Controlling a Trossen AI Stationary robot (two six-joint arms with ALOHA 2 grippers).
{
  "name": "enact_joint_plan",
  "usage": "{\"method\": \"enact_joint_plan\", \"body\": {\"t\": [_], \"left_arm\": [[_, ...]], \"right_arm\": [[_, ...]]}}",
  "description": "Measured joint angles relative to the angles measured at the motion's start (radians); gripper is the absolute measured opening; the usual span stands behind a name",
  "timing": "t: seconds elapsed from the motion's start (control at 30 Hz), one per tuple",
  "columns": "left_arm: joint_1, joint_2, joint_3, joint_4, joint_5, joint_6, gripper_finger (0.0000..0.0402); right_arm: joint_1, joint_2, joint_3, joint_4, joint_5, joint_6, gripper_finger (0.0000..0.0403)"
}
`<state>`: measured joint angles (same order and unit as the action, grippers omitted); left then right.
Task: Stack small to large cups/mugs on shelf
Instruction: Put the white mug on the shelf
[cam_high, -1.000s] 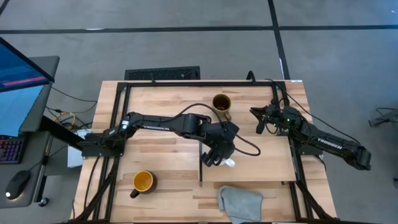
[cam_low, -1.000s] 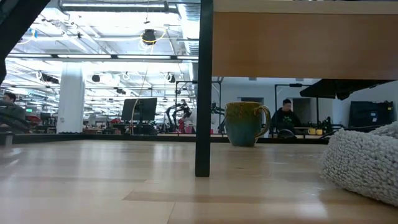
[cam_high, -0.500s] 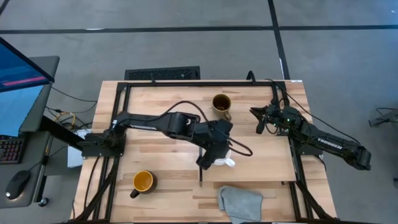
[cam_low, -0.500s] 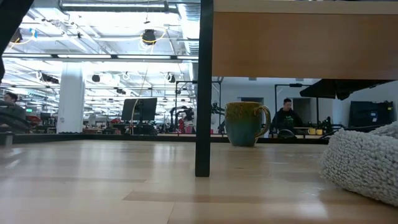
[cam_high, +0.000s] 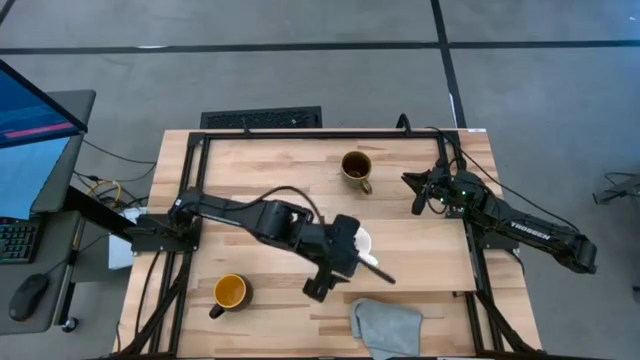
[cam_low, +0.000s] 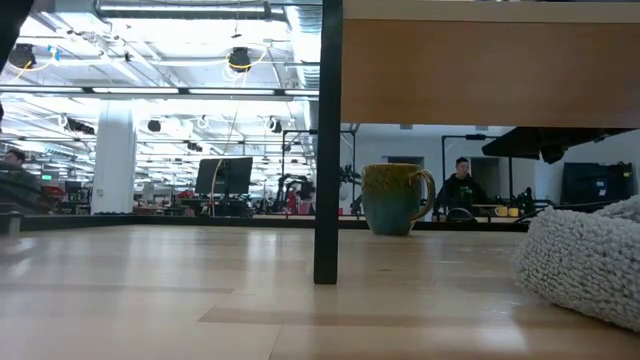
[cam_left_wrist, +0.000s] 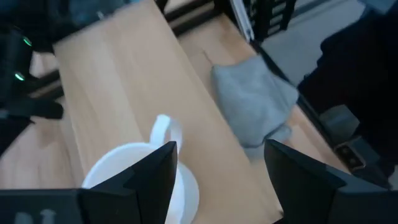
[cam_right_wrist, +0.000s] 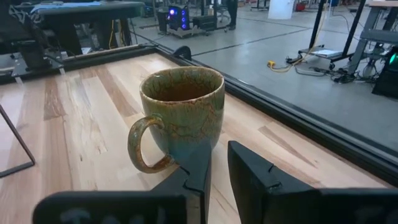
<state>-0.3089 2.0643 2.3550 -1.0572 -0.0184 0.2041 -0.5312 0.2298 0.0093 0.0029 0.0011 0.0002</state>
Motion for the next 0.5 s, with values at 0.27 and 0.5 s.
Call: {"method": "enact_joint_plan", "body": {"t": [0.27, 0.5], "left_arm": [[-0.026, -0.115, -0.017, 0.004, -0.051, -0.015, 0.0233], [-0.004, -0.258, -0.177, 0.072, -0.077, -0.009, 0.0233]], "right_arm": [[0.000, 0.000, 0.000, 0.003, 0.001, 0.001, 0.0076], [0.000, 0.000, 0.000, 0.004, 0.000, 0.001, 0.0076]]}}
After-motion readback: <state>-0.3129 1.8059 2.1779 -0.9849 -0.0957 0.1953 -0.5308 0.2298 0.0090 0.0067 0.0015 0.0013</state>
